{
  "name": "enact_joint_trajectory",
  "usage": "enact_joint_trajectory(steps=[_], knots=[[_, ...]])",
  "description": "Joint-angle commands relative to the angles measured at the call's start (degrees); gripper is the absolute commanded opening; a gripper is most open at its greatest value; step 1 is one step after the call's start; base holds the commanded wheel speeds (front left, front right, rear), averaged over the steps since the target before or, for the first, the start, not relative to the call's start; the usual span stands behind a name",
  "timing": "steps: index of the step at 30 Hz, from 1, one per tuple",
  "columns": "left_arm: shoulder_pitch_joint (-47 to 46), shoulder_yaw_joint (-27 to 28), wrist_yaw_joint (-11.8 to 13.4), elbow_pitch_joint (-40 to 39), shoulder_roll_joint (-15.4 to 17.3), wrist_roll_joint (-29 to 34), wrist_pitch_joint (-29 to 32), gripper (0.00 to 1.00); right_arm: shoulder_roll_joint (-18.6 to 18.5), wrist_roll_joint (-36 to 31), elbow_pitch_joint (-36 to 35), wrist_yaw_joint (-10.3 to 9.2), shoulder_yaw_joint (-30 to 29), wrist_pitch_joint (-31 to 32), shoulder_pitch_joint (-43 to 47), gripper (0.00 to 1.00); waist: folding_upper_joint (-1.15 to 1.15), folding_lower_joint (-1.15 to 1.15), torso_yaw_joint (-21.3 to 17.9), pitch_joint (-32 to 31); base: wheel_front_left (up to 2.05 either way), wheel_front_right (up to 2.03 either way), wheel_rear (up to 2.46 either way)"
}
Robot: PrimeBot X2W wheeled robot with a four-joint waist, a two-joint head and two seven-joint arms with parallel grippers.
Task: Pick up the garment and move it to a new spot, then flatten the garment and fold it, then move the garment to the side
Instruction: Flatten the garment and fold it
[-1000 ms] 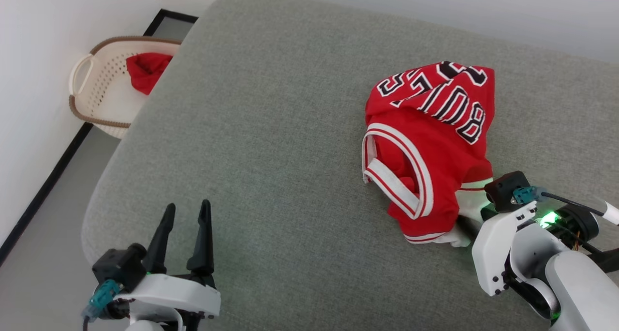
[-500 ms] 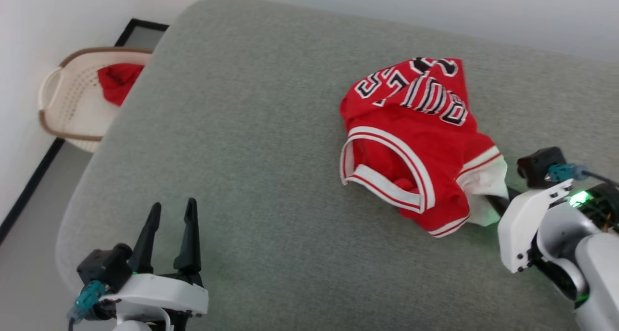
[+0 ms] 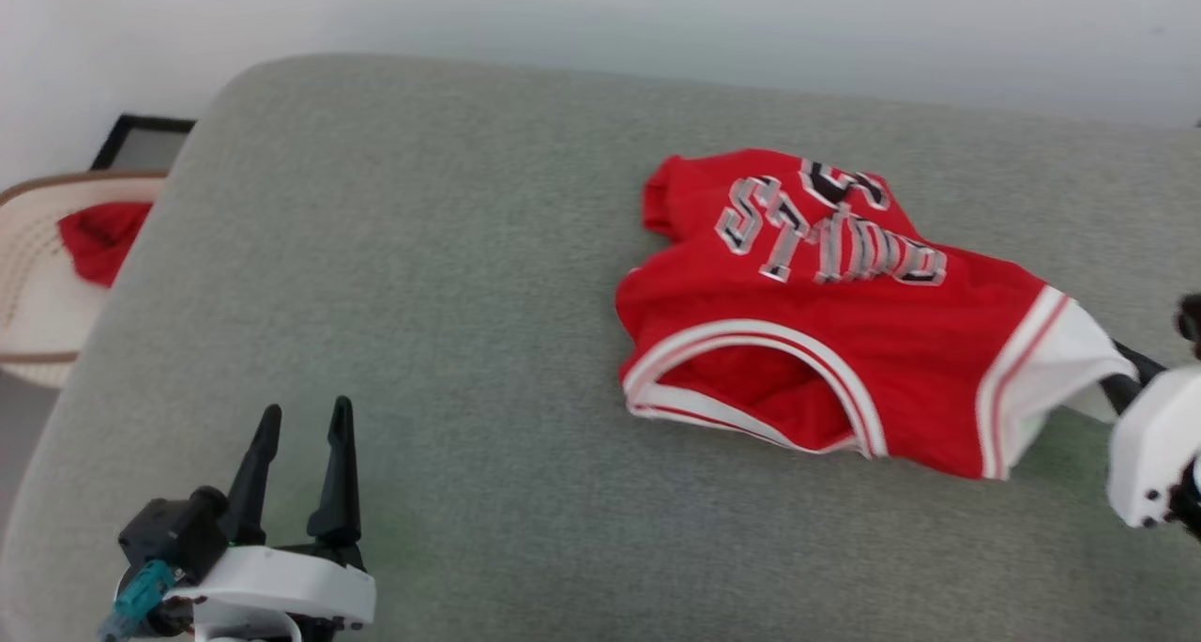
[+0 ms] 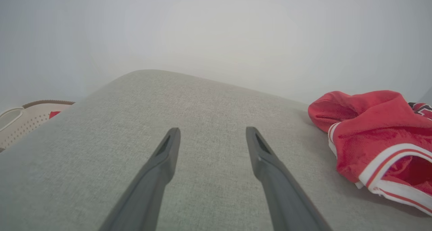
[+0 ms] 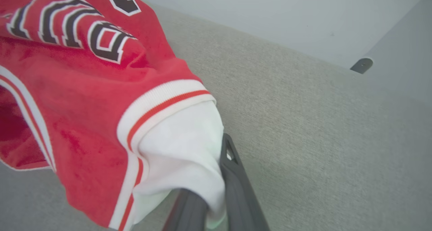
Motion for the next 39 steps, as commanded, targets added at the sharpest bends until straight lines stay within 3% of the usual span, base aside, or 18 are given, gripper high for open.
enact_joint_trajectory(steps=[1, 9, 15, 16, 17, 18, 26, 39], knots=[[0.6, 0.0, -0.1, -0.2, 0.5, 0.2, 0.0, 1.0, -0.7, -0.6, -0.4, -0.08, -2.4, 0.4, 2.0, 0.0, 0.0, 0.0, -3.3, -1.6, 0.0, 0.0, 0.0], [0.5, -1.1, -0.1, -0.1, 1.2, -0.1, 0.0, 1.0, -1.9, -1.5, 2.5, -0.08, -8.3, -0.5, 6.0, 0.0, 0.0, 0.0, -5.6, -1.9, 0.0, 0.0, 0.0], [-0.1, -2.2, -0.1, 0.7, 1.7, -0.5, 0.0, 1.0, -1.9, -0.1, 8.5, -0.08, -8.1, -3.1, 6.0, 0.0, 0.0, 0.0, -6.3, -1.6, 0.0, 0.0, 0.0], [-0.3, -2.3, -0.1, 0.8, 1.8, -0.7, 0.0, 1.0, -1.9, 0.1, 10.0, -0.08, -7.9, -4.2, 5.2, 0.12, 0.0, 0.0, -6.4, -1.5, 0.0, 0.0, 0.0], [-0.4, -2.4, -0.1, 1.0, 1.9, -0.8, 0.0, 1.0, -2.1, 0.1, 11.2, -0.08, -7.3, -5.0, 4.5, 0.41, 0.0, 0.0, -6.6, -1.5, 0.0, 0.0, 0.0], [-0.4, -2.7, -0.1, 1.1, 2.1, -0.8, 0.0, 1.0, -2.0, 0.2, 12.5, -0.08, -6.7, -5.7, 3.9, 1.0, 0.0, 0.0, -6.7, -1.5, 0.0, 0.0, 0.0], [-0.6, -3.5, -0.1, 0.9, 3.9, -1.1, 0.5, 1.0, -2.3, 1.3, 15.7, -0.08, -3.9, -9.8, 0.4, 1.0, 0.0, 0.0, -8.3, -2.7, 0.0, 0.0, 0.0], [0.4, -4.0, -0.1, -3.3, 7.6, -2.2, 4.3, 1.0, 1.2, 0.2, 6.5, -0.08, -4.4, -13.9, 5.8, 1.0, 0.0, 0.0, -13.0, -5.9, 0.0, 0.0, 0.0]])
